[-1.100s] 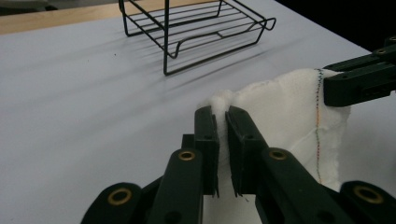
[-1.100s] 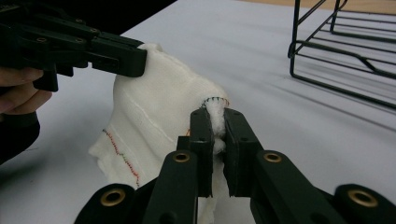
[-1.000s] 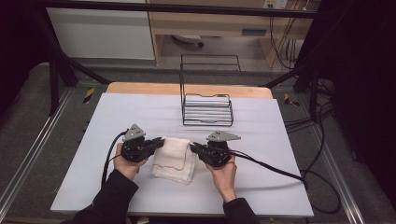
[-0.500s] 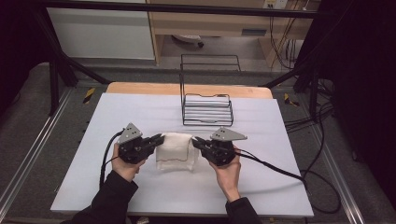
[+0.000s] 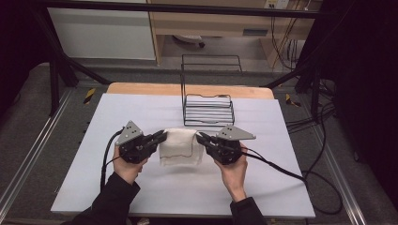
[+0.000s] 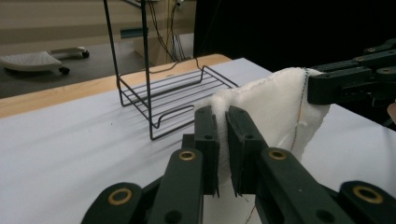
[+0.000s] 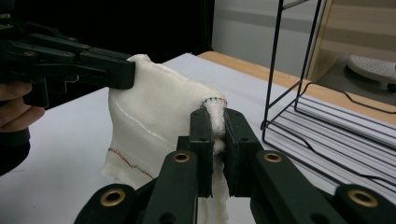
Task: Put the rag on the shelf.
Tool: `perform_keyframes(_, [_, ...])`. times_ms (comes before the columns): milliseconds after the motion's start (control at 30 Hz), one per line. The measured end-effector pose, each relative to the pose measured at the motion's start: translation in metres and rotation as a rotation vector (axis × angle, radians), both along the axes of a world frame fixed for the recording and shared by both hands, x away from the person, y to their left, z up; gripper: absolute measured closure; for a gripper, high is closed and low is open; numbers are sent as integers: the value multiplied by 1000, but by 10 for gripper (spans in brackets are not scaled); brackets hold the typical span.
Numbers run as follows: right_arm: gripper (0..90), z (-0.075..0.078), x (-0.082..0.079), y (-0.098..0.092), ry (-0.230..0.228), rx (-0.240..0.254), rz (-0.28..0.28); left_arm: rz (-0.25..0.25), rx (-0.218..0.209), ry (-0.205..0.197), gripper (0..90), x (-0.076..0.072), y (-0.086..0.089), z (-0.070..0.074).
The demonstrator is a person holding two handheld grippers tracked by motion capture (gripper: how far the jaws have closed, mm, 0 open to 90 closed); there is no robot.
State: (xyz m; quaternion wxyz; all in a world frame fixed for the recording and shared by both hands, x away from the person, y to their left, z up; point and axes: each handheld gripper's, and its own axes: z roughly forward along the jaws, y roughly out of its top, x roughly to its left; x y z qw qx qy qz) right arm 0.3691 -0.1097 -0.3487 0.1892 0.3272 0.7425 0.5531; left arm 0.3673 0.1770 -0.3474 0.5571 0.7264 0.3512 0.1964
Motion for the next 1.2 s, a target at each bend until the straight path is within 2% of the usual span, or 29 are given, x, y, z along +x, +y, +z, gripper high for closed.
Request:
perform_keyframes(467, [832,20,-6,-16,-64,35,-26,-5,-37,-69,829,-1,-14,16])
perform_keyframes(1033, [833,38,-9,-27,-129,69,-59,-7,-95,-122,829,3,-26,31])
perform_keyframes(1200, [833,50,-9,-29,-169,77,-77,-4,-109,-146,829,4,-29,41])
